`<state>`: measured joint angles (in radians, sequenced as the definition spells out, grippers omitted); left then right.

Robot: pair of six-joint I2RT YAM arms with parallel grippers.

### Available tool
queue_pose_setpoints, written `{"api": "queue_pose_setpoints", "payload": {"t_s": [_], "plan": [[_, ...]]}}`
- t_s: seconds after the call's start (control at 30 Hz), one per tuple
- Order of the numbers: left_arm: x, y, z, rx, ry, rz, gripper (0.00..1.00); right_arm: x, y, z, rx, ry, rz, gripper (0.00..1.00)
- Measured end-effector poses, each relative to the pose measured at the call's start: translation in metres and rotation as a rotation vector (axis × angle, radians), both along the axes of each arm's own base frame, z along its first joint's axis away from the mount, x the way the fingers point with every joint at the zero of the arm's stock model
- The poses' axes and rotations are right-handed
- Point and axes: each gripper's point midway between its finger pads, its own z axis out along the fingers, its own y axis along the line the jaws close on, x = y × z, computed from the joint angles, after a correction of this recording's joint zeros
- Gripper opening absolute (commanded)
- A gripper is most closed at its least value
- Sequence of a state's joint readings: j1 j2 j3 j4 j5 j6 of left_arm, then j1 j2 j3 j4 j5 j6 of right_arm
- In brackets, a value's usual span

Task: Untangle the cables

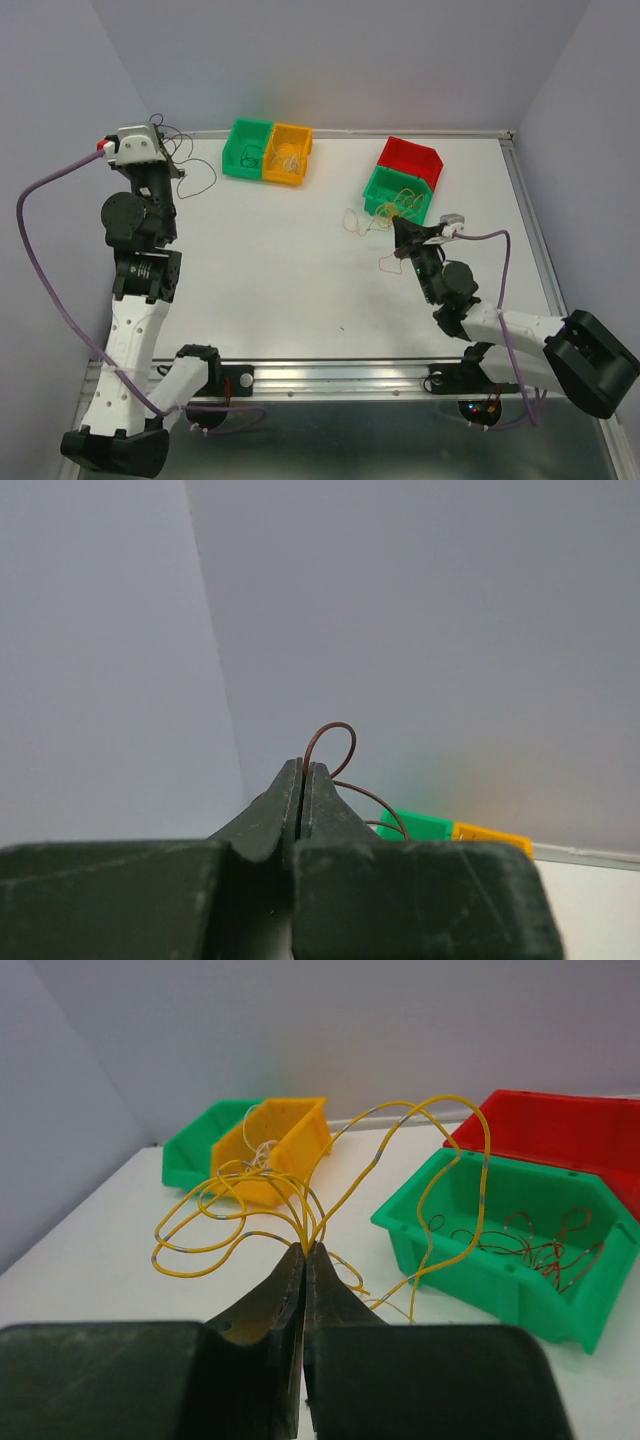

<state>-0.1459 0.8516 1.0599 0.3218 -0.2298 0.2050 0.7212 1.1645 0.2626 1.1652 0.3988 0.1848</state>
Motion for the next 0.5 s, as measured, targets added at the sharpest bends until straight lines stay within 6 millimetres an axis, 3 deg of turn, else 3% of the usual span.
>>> {"api": "queue_pose_setpoints", "payload": {"t_s": [0.1, 0.27, 0.5], "plan": [[0.011, 0.004, -0.005, 0.011, 0.013, 0.009, 0.00, -0.005, -0.012, 0.011, 0.036, -0.008, -0.034, 0.01], [0.053, -0.003, -0.027, 0.044, 0.091, -0.046, 0.00, -0.010, -0.015, 0.006, 0.019, 0.030, -0.031, 0.01], [0.149, -0.015, -0.086, 0.056, 0.266, -0.156, 0.00, -0.010, -0.014, -0.015, -0.042, 0.097, -0.024, 0.01]]}}
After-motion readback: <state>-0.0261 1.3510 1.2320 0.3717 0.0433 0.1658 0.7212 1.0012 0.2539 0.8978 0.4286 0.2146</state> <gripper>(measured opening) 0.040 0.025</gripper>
